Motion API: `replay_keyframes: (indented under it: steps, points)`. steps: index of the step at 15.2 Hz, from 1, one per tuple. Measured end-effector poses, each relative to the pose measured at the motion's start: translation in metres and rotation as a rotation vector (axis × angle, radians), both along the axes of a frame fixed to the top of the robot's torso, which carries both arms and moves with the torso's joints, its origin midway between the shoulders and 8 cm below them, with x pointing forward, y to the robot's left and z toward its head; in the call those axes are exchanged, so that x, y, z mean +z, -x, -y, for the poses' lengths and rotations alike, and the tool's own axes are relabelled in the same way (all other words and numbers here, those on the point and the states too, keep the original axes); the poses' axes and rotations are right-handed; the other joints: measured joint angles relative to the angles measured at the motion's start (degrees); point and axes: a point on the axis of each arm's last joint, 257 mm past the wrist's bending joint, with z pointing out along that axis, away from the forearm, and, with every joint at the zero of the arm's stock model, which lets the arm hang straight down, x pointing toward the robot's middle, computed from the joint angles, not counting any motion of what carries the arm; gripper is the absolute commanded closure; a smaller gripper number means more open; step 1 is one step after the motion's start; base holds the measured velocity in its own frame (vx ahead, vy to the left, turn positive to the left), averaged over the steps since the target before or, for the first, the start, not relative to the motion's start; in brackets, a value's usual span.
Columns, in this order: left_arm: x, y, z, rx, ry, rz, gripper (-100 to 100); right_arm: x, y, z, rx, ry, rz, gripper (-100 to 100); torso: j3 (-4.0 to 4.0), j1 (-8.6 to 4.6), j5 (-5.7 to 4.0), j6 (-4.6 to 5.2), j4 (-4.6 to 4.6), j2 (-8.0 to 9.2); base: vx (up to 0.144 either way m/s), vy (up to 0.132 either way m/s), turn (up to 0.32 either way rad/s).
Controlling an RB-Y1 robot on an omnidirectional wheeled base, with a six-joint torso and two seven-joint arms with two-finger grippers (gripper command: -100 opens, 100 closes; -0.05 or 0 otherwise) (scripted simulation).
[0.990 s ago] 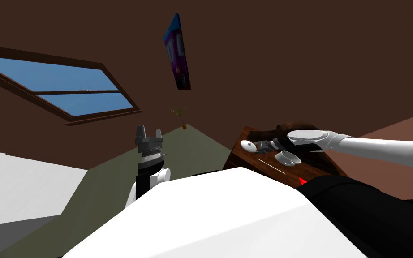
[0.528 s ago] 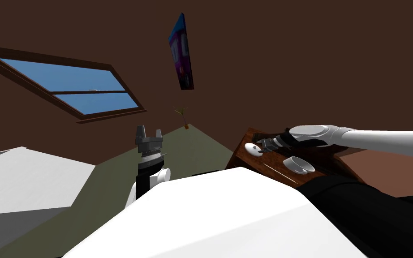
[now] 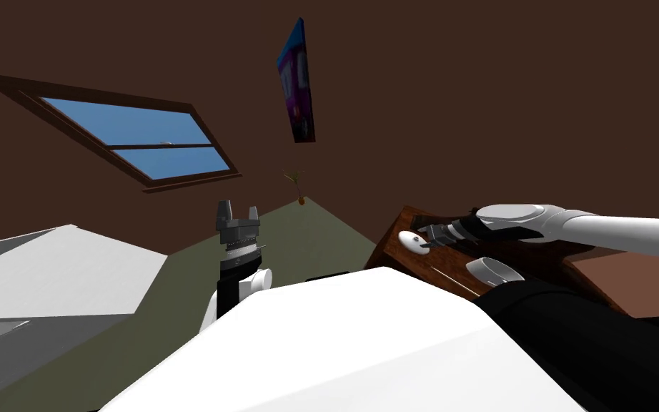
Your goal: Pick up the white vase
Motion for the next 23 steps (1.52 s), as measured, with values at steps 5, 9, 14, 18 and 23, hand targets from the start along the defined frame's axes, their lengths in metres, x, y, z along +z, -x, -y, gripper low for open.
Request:
replay_keyframes:
  steps: [5, 9, 14, 18, 23]
  points:
    - [0.000, 0.000, 0.000, 0.000, 0.000, 0.000, 0, -0.007, 0.025, 0.026, -0.030, -0.003, -0.001, -100, -0.02, 0.09, 0.04, 0.00, -0.01, -0.03, 0.019, 0.064, 0.108]
    - [0.000, 0.000, 0.000, 0.000, 0.000, 0.000, 0, -0.012, 0.046, 0.045, -0.056, -0.008, 0.000, -100, -0.01, 0.08, 0.03, 0.01, -0.01, -0.02, 0.019, 0.061, 0.109]
    - [0.000, 0.000, 0.000, 0.000, 0.000, 0.000, 0, -0.017, 0.072, 0.065, -0.087, -0.004, 0.004, -100, 0.00, 0.01, 0.02, 0.00, 0.00, 0.00, 0.015, 0.041, 0.065]
    - [0.000, 0.000, 0.000, 0.000, 0.000, 0.000, 0, -0.016, 0.073, 0.068, -0.088, -0.002, 0.006, 100, 0.02, -0.13, -0.02, 0.03, 0.01, 0.05, 0.002, 0.005, 0.000]
    - [0.000, 0.000, 0.000, 0.000, 0.000, 0.000, 0, -0.013, 0.063, 0.061, -0.071, 0.002, 0.003, 100, 0.06, -0.40, -0.11, 0.08, 0.02, 0.12, -0.013, -0.035, -0.090]
